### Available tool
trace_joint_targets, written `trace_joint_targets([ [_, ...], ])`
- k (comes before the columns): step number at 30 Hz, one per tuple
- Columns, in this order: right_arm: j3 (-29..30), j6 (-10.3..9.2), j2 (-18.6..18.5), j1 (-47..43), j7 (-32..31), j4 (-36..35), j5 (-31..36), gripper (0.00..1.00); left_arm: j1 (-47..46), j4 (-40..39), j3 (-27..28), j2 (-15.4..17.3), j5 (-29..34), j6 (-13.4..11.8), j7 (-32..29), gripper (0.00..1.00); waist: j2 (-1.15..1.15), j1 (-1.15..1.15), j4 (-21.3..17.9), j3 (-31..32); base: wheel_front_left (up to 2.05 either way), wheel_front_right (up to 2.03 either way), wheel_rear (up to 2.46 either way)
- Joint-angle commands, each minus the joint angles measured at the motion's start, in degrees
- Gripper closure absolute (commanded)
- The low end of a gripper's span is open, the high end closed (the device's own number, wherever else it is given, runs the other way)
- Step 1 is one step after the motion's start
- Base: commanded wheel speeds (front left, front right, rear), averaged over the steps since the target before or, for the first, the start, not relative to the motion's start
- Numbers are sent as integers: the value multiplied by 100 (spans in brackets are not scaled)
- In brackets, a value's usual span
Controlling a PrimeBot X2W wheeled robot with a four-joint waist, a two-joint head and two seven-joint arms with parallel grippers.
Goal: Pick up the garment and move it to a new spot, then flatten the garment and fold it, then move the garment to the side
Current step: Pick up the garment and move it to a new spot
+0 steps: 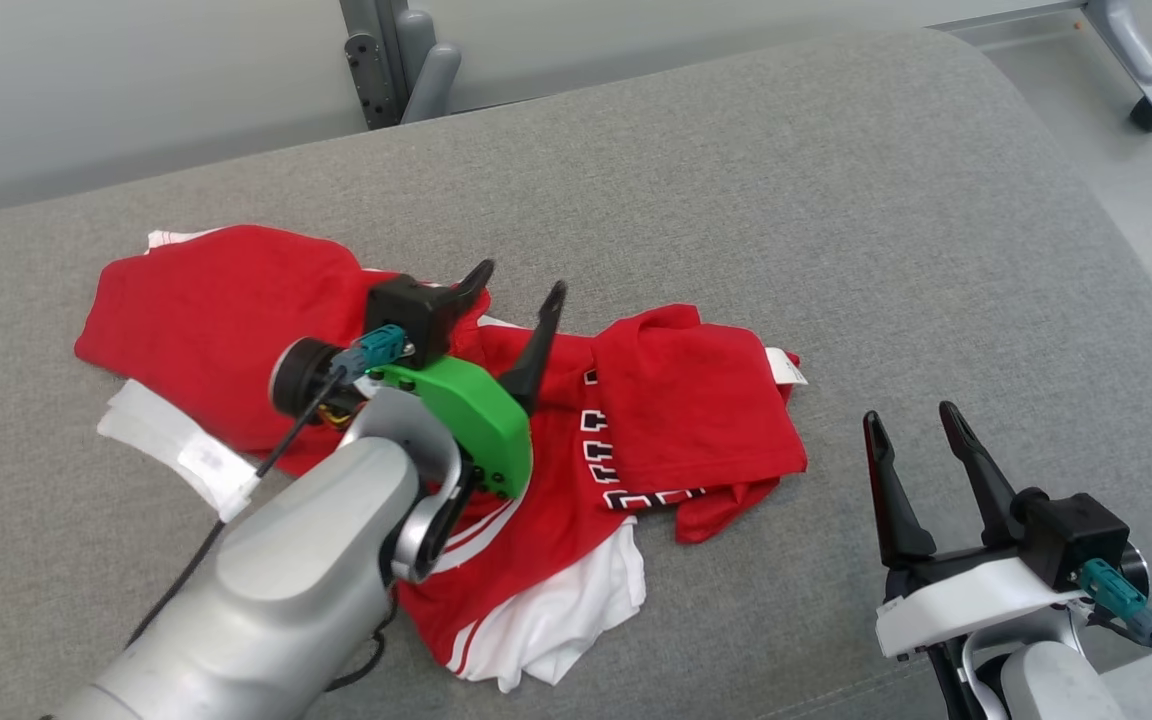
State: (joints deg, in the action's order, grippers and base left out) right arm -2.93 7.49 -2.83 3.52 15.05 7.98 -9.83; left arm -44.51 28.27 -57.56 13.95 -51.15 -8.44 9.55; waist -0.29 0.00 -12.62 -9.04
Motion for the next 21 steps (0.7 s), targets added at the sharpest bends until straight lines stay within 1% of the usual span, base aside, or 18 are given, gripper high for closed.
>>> trace_joint_targets([
  [1,0,0,-13,-88,20,4,-23,0,40,4,-34,133,46,-75,-101,0,29,0,-28,11,0,0,0],
  [4,46,0,-14,-78,20,12,-87,0,166,-28,-144,483,67,-206,-496,0,29,0,-54,2,0,0,0],
  [7,75,0,-13,-77,20,23,-134,0,254,-65,-215,644,15,-239,-729,0,29,0,-50,-16,0,0,0],
  [13,49,0,-14,-15,20,41,-234,0,250,144,-386,803,226,-412,-874,0,29,0,-63,-32,0,0,0],
  [16,83,0,-13,-35,20,47,-223,0,245,218,-496,873,335,-419,-948,0,29,0,-55,-18,0,0,0],
  [17,94,0,-13,-48,20,53,-218,0,245,226,-511,893,346,-414,-963,59,29,0,-49,-11,0,0,0],
  [18,104,0,-13,-63,20,59,-213,0,261,234,-520,912,334,-395,-976,98,29,0,-43,-2,0,0,0],
  [19,112,0,-13,-77,20,65,-212,0,292,244,-524,932,298,-377,-989,100,29,0,-38,9,0,0,0],
  [21,122,0,-13,-108,20,68,-217,0,326,212,-470,959,220,-363,-935,100,29,0,-22,31,0,0,0],
])
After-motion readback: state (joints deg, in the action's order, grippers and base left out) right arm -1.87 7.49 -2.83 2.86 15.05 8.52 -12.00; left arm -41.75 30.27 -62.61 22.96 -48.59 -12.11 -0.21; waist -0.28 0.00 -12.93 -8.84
